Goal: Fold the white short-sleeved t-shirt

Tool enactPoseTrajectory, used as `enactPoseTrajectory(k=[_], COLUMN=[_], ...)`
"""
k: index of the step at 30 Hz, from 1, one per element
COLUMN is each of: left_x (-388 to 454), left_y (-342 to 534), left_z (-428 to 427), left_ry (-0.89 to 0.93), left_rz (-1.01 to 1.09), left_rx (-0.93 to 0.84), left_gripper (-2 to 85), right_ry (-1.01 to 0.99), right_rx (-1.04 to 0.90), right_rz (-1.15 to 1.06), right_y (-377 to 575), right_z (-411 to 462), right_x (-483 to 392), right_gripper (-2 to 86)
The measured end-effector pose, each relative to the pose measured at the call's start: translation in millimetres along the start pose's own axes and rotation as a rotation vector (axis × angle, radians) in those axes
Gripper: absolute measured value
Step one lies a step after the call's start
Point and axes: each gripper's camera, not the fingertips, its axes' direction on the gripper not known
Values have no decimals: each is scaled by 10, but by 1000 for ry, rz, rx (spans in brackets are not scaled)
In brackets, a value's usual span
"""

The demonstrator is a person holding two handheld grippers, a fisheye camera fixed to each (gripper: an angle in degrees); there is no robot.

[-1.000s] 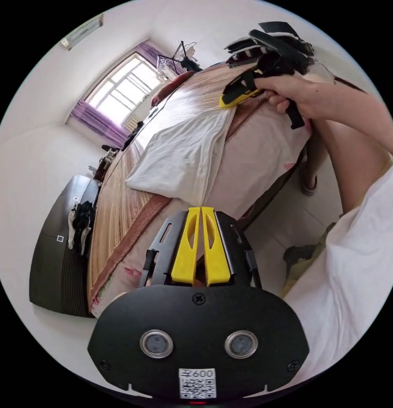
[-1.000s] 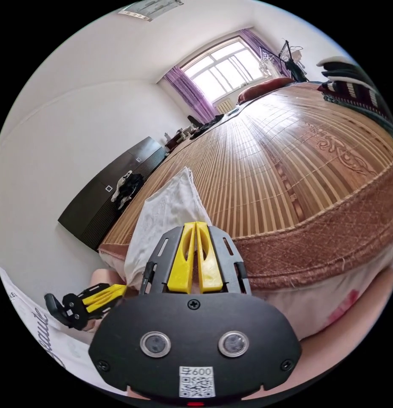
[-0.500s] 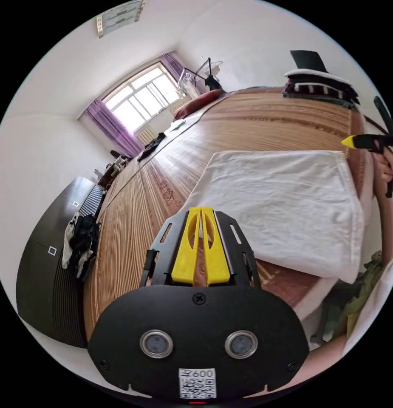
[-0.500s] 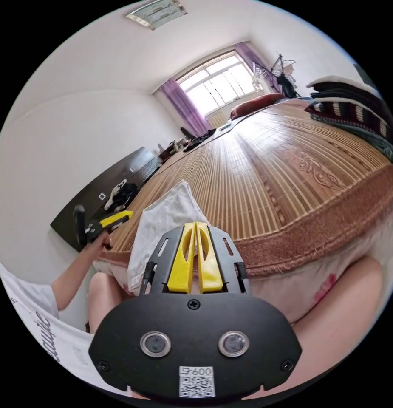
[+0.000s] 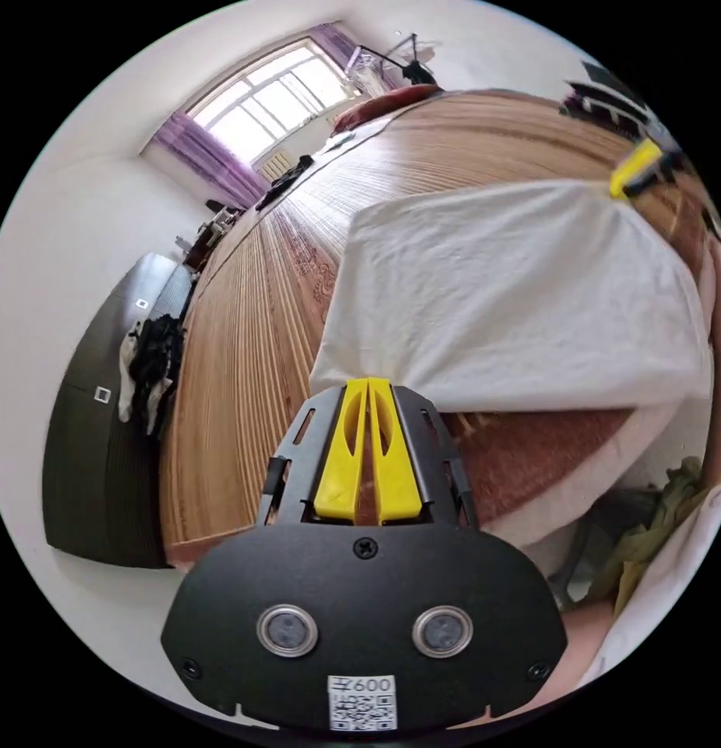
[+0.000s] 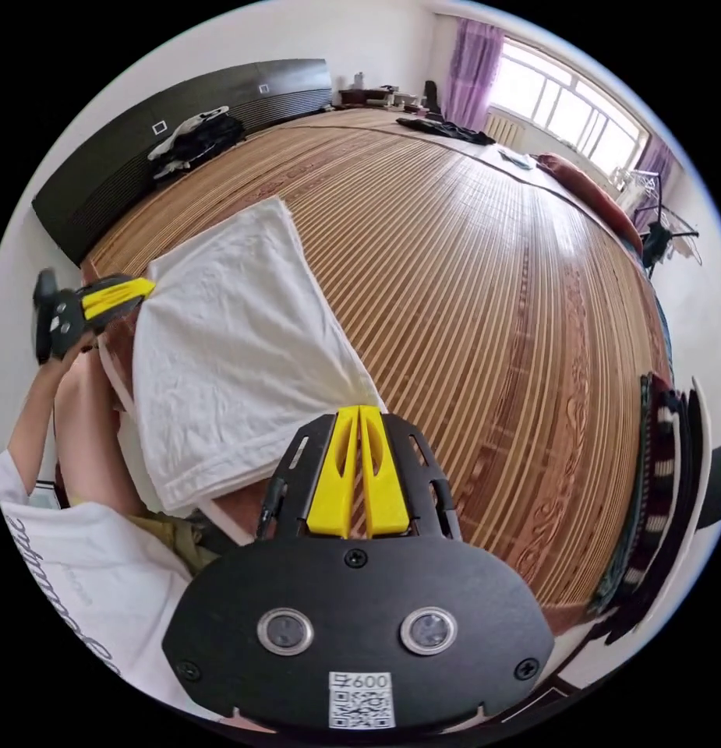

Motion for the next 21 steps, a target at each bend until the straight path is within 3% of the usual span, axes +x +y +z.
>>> enactPoseTrajectory(k=[3,6,8,11,13,15,17,21], left_x=[505,477,331,184,147,110,87,309], left_y=[220,613,853,1211,1328,1334,1281,1102], left_z=[-300,-393,-339,-271,-173,-47,117,461], left_ry=[-114,-178,-157,-49,1,41,80,2], left_rz=[57,-170,-304,-342,-338,-370,-399,-297], left_rx=[65,184,190,317,390,414,397,253], left_gripper=[8,8,8,8,7,5,5,7], right_ry=[-10,-33,-26,-2,-4,-130,-399,-663], right_rx=[9,64,291,644,735,730,598,394], right_rz=[73,259,375,299,264,178,63,2], right_y=[-379,-446,-211,199,247,89,-356,-1072], right_z=[13,-110,-459,-958,-1139,-1230,-1177,-858], right_x=[186,337,259,-186,-446,-655,-872,-1188], right_gripper=[-8,-9,-9,-9,-9,-9,-9,-9])
